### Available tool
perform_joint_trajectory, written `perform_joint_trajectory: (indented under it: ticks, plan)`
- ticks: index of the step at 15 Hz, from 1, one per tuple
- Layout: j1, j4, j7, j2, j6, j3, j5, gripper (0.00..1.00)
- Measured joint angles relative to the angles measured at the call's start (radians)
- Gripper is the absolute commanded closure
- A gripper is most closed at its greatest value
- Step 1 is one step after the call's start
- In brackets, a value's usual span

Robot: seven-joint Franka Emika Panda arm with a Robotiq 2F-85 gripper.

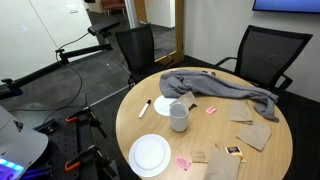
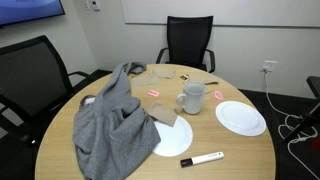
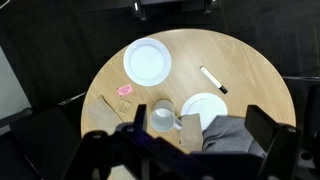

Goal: Move the white mug to the center of the table

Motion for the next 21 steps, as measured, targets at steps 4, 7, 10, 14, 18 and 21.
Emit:
perform_joint_trajectory:
  ticks: [4, 7, 10, 14, 18, 21]
  plan:
    - [0.0, 0.0, 0.0, 0.0, 0.0, 0.0, 0.0, 0.0]
    - [0.0, 0.0, 0.0, 0.0, 0.0, 0.0, 0.0, 0.0]
    - [0.0, 0.0, 0.0, 0.0, 0.0, 0.0, 0.0, 0.0]
    - [0.0, 0.0, -0.017, 0.003, 0.0, -0.01, 0.0, 0.0]
    - [0.0, 0.0, -0.095, 0.032, 0.015, -0.033, -0.028, 0.0]
    - [0.001, -0.003, -0.201, 0.071, 0.064, -0.06, -0.055, 0.0]
